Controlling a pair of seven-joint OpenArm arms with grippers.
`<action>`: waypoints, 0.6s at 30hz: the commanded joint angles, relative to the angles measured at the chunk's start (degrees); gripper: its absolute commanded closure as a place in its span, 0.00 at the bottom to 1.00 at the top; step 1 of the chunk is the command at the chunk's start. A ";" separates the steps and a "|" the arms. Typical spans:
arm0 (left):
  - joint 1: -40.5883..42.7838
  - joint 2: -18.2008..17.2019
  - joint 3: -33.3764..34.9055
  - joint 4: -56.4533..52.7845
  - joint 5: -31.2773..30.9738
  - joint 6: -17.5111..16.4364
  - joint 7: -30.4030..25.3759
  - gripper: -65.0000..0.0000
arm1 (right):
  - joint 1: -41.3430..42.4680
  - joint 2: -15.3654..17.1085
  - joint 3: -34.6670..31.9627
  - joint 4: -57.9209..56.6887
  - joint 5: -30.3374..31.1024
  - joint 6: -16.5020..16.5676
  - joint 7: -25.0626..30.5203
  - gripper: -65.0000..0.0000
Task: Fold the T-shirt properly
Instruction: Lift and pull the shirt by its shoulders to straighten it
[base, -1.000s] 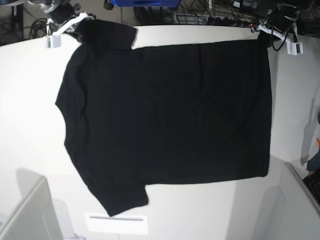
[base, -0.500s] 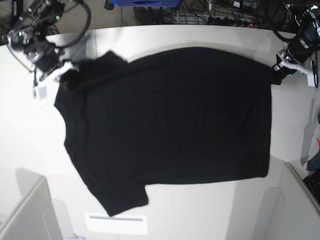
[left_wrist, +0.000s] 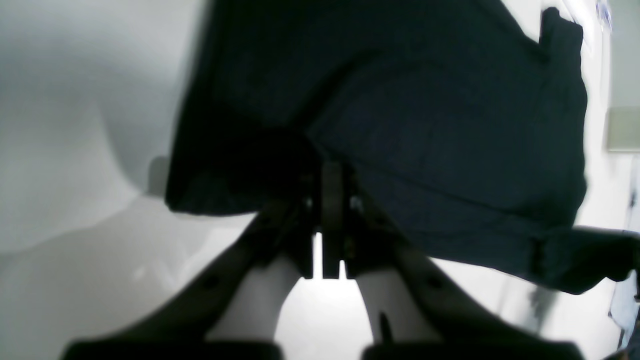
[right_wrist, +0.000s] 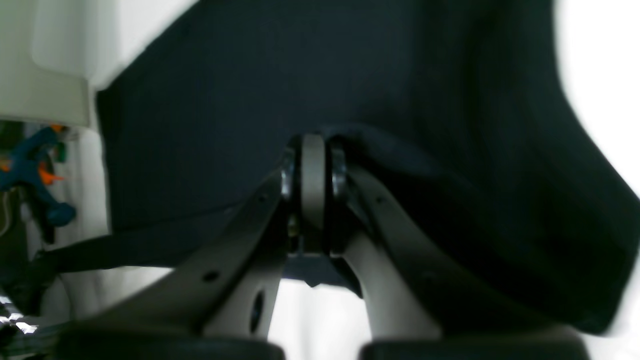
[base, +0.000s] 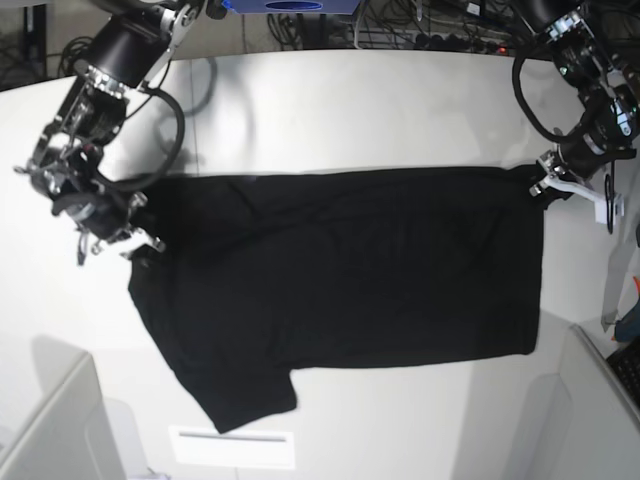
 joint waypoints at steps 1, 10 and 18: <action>-1.26 -1.06 0.27 0.05 1.59 -0.18 -0.96 1.00 | 1.91 1.38 -0.96 -0.79 0.86 -0.57 2.32 1.00; -7.06 -1.15 0.98 -1.71 7.21 -0.18 -1.14 1.00 | 8.68 3.58 -8.61 -11.25 0.86 -1.71 8.47 1.00; -12.25 -0.88 1.33 -7.60 12.66 -0.18 -1.40 1.00 | 13.69 6.30 -13.09 -22.50 0.86 -1.71 14.18 1.00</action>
